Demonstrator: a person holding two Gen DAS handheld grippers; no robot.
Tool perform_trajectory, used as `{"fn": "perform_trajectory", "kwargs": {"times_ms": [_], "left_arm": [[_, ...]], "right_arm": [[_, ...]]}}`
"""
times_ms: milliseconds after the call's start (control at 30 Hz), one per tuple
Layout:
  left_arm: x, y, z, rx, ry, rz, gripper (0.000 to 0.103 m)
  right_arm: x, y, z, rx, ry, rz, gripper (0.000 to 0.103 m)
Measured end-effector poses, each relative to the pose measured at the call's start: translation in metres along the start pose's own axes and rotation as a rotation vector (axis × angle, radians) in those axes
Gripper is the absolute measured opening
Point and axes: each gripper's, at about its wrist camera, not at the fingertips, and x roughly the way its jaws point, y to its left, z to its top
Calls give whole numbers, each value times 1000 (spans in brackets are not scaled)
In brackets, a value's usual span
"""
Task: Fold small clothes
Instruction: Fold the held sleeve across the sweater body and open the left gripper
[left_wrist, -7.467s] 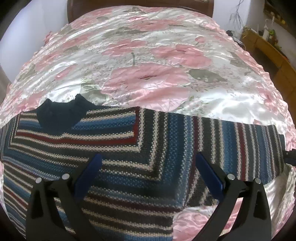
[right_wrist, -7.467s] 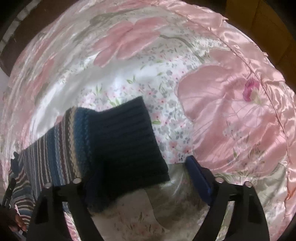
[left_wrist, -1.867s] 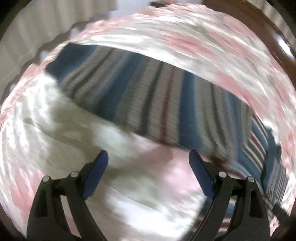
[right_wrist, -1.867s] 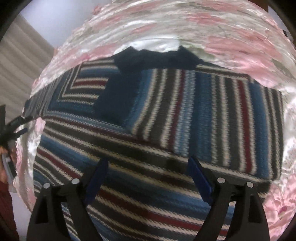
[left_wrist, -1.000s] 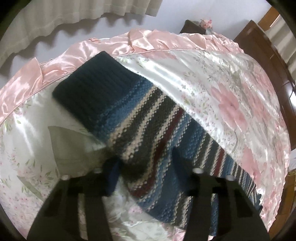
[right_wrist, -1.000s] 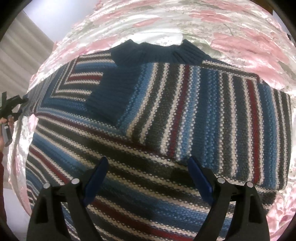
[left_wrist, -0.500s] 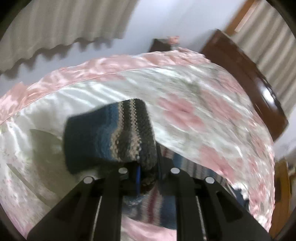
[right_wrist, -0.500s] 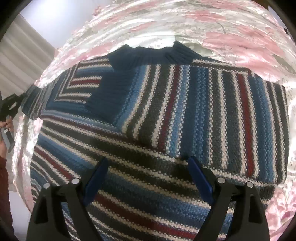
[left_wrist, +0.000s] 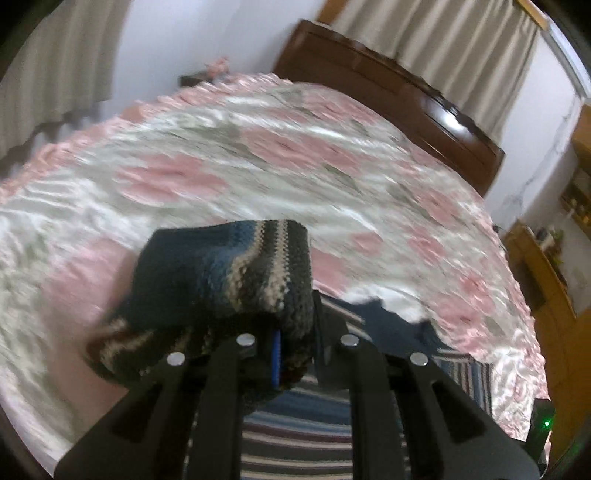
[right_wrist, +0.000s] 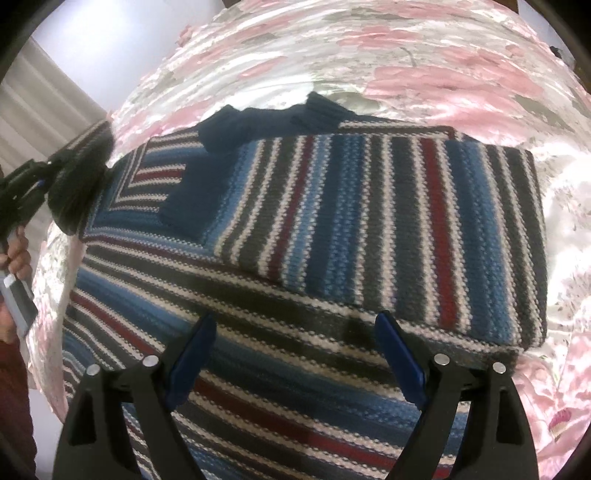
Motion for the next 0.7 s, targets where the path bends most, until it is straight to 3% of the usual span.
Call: {"fn": "perform_trajectory", "kwargs": {"times_ms": [167,333,533,600,700], "left_arm": [[25,-47,-29,14,54,-64,12],[53,-78,-61,58,134,-71,12],[87,-71,-96,77,291,-53,15],[82,-67,-99,73,301,-64,16],[52,-60,-98,87,299,-89,29]], "right_arm": [[-7,-13,-4,7,-10,-11,88],[-8,-26,-7,33,-11,-14,88],[-1,-36,-11,55,11,-22,88],[2,-38,-12,62,18,-28,88],[2,-40,-13,61,24,-38,88]]}}
